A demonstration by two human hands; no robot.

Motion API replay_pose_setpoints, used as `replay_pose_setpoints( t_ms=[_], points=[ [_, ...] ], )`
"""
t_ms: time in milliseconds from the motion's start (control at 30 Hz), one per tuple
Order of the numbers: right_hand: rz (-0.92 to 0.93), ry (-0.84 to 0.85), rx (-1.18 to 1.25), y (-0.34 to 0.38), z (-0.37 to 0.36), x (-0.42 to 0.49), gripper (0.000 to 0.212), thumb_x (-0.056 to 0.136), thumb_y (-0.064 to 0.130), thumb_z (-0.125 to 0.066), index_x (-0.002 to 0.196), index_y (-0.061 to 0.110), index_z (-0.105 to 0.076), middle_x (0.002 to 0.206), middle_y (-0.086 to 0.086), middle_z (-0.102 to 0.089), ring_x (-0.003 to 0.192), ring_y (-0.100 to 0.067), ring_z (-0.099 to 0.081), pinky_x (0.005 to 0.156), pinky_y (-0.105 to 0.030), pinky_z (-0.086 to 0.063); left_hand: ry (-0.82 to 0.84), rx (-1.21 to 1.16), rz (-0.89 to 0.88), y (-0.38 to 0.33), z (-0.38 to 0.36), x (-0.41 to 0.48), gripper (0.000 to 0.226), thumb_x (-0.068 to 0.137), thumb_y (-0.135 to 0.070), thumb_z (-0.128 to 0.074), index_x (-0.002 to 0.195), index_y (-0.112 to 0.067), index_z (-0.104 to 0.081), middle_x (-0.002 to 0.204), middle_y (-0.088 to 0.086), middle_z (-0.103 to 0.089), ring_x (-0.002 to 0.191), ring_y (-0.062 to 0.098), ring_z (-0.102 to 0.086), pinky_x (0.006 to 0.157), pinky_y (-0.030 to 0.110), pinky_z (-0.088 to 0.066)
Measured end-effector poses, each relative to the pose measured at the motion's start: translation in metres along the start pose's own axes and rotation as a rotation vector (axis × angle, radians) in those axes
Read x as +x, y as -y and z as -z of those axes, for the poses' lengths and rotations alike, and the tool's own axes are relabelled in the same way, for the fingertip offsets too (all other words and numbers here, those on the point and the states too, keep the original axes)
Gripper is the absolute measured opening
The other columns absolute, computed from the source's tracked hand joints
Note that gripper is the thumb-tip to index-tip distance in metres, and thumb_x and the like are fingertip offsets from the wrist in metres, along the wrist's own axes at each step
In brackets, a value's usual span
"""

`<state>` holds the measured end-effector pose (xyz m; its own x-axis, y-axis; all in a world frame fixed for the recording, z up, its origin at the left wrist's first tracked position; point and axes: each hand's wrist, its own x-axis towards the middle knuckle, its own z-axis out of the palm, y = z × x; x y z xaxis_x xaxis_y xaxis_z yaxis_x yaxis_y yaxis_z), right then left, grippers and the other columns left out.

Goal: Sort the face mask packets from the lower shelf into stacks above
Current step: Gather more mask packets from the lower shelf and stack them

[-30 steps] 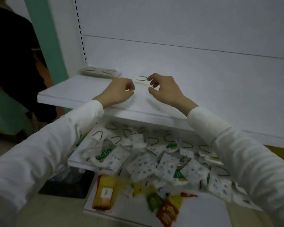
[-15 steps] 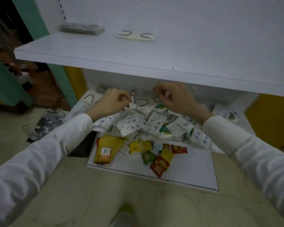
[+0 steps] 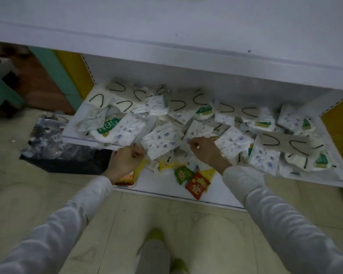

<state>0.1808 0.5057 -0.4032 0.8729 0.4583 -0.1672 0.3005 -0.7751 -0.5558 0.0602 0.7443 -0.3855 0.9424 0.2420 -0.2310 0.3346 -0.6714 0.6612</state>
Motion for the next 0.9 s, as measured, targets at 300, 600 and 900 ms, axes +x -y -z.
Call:
replay_pose_setpoints(
  t_ms=[300,600,900],
  points=[
    [-0.240,0.130,-0.150,0.004,-0.054,0.098,0.081,0.082,0.048,-0.066,0.142,0.005,-0.032,0.136,-0.016,-0.047,0.124,-0.036,-0.043,0.101,-0.042,-0.040,0.020,0.037,-0.005,0.027,-0.005,0.083,0.015,0.086,0.001,-0.057,0.093,0.000,-0.070,0.099,0.015,-0.069,0.090,0.026,-0.063,0.070,0.020,-0.039],
    [-0.185,-0.131,0.142,-0.003,-0.052,0.113,0.014,0.084,0.020,-0.065,0.088,0.015,-0.053,0.083,-0.003,-0.053,0.085,-0.022,-0.051,0.074,-0.031,-0.038,0.020,0.024,0.019,0.021,-0.023,0.114,0.051,0.080,-0.029,-0.055,0.123,-0.001,-0.053,0.123,0.021,-0.055,0.116,0.034,-0.049,0.095,0.035,-0.037],
    [0.131,-0.035,0.547,0.015,0.014,0.098,0.017,0.084,0.008,-0.070,0.087,0.008,-0.053,0.074,0.003,-0.053,0.064,0.004,-0.050,0.065,-0.015,-0.041,0.129,-0.293,-0.043,-0.024,-0.017,0.131,0.046,0.082,-0.022,-0.071,0.124,-0.015,-0.052,0.113,0.001,-0.060,0.107,0.022,-0.058,0.083,0.024,-0.050]
  ],
)
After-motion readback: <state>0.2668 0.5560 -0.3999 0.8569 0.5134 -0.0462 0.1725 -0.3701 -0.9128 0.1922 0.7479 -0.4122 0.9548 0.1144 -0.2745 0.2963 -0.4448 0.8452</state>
